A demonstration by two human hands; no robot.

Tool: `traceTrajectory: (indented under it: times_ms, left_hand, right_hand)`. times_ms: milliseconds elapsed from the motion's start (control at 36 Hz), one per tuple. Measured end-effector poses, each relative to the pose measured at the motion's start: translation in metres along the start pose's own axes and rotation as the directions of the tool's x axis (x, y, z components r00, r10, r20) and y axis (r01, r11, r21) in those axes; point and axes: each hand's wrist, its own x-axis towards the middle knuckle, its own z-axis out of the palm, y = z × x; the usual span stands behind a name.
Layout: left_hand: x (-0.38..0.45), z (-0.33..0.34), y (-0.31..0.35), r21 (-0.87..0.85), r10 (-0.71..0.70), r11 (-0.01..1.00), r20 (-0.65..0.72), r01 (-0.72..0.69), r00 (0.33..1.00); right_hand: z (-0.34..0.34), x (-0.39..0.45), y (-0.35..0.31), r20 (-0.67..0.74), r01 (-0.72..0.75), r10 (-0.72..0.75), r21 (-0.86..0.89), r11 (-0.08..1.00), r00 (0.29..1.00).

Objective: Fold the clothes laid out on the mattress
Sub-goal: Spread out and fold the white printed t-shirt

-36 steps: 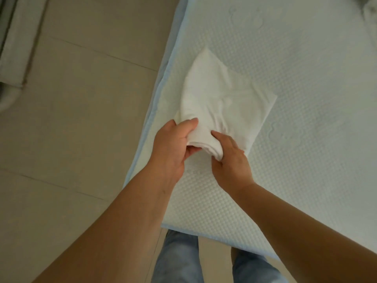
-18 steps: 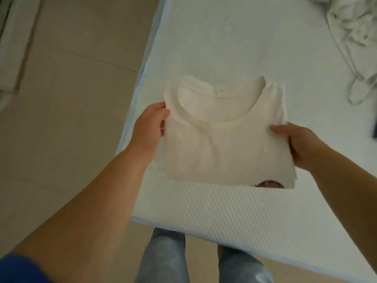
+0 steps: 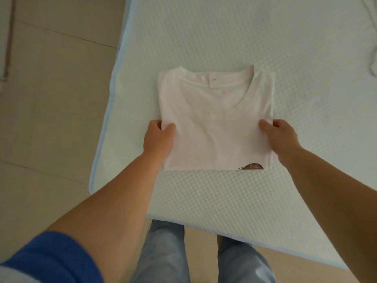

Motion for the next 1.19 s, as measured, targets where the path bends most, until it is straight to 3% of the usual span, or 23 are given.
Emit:
traceTrajectory:
  times_ms: [333,417,528,694,917,1000,1083,1194]
  left_hand:
    - [-0.013,0.002,-0.012,-0.312,-0.219,0.917,0.13,0.249,0.967]
    - [-0.016,-0.006,0.0,-0.313,-0.174,0.931,0.066,0.186,0.982]
    - [-0.011,-0.027,0.031,-0.265,0.02,0.964,0.015,-0.016,1.0]
    - [0.019,-0.064,0.11,-0.248,0.221,0.943,-0.034,-0.222,0.975]
    - [0.097,-0.082,0.21,-0.3,0.318,0.886,-0.164,-0.354,0.934]
    - [0.134,-0.073,0.211,-0.185,0.28,0.94,-0.062,-0.287,0.958]
    - [0.157,-0.057,0.181,0.088,0.142,0.985,0.063,-0.147,0.988]
    - [0.163,-0.043,0.157,0.258,0.236,0.941,-0.04,-0.219,0.971]
  right_hand:
    - [-0.015,-0.01,0.011,0.055,-0.031,0.027,0.071,0.997,0.998]
    - [-0.016,-0.022,0.006,0.081,0.018,-0.023,0.06,0.998,0.996]
    - [-0.016,-0.036,-0.015,-0.027,0.13,-0.129,0.079,0.988,0.991]
    - [-0.018,-0.033,-0.079,-0.134,0.274,-0.255,0.151,0.95,0.958]
    - [-0.011,0.035,-0.186,-0.231,0.38,-0.332,0.209,0.901,0.915]
    - [0.001,0.067,-0.197,-0.105,0.267,-0.253,0.163,0.95,0.962]
    - [0.02,0.086,-0.183,-0.048,0.164,-0.17,-0.105,0.981,0.984]
    - [0.034,0.101,-0.168,-0.111,0.2,-0.219,-0.165,0.966,0.969]
